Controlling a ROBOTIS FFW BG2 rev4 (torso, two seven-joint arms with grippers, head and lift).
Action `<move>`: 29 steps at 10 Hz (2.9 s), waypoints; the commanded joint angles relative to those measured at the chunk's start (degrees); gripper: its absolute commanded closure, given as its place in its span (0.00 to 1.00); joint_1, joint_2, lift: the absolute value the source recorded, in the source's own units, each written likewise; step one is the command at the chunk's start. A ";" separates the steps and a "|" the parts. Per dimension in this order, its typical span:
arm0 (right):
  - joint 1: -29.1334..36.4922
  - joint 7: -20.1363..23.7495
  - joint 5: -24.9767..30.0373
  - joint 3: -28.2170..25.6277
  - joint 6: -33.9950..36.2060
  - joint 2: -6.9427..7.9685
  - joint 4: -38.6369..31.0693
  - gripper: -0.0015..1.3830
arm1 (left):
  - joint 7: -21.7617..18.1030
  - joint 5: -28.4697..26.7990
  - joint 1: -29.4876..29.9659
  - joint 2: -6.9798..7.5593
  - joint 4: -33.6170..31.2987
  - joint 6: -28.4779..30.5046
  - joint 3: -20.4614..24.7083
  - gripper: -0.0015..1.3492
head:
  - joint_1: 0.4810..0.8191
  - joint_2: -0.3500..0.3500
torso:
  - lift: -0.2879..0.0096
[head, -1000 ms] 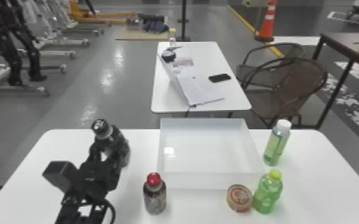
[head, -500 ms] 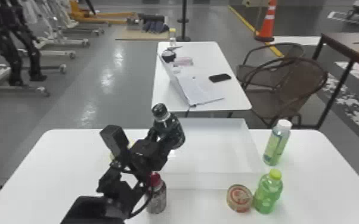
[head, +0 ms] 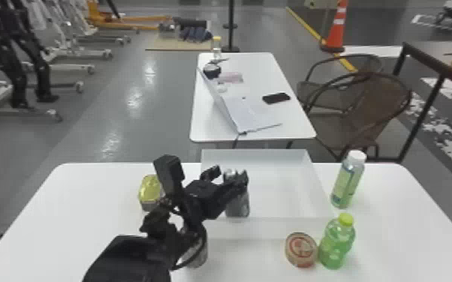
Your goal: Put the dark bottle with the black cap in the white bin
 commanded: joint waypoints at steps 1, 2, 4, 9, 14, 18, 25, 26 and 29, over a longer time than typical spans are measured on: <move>0.00 0.02 -0.05 0.00 0.00 -0.04 0.00 0.07 | 0.01 -0.36 0.06 -0.06 -0.24 -0.37 1.00 0.03 | 0.20 0.50 | 0.63; 0.00 0.02 -0.05 0.00 0.00 -0.04 0.00 0.07 | 0.09 -0.54 0.15 0.03 -0.41 -0.02 1.09 0.11 | 0.20 0.50 | 0.63; 0.00 0.02 -0.13 0.00 0.00 -0.13 -0.09 0.07 | 0.36 -0.98 1.03 -0.23 -0.94 -0.63 1.53 0.17 | 0.20 0.50 | 0.63; 0.18 -0.07 -0.05 0.00 0.09 -0.31 -0.18 0.07 | 4.49 -5.99 11.66 -1.02 -17.82 -1.51 9.53 0.17 | 0.20 0.50 | 0.63; 0.62 -0.07 0.83 0.00 0.62 -0.39 -1.32 0.07 | 15.21 -16.18 39.35 -4.07 -22.30 -20.06 27.46 0.16 | 0.20 0.50 | 0.63; 0.70 -0.07 1.01 0.00 0.97 -0.57 -1.67 0.07 | 20.31 -17.94 40.93 -4.07 -9.47 -34.12 24.73 0.17 | 0.20 0.50 | 0.63; 0.79 -0.07 1.89 0.00 1.14 -0.57 -2.11 0.07 | 21.10 -17.59 41.11 -4.07 -9.03 -33.15 23.15 0.17 | 0.20 0.50 | 0.63; 0.88 -0.07 2.68 0.00 1.14 -0.66 -2.46 0.07 | 21.45 -17.50 41.28 -4.07 -9.03 -33.33 23.15 0.17 | 0.20 0.50 | 0.63; 0.88 -0.07 4.17 0.00 1.14 -1.27 -3.08 0.07 | 21.45 -17.50 41.19 -4.07 -9.03 -33.41 22.89 0.17 | 0.20 0.50 | 0.63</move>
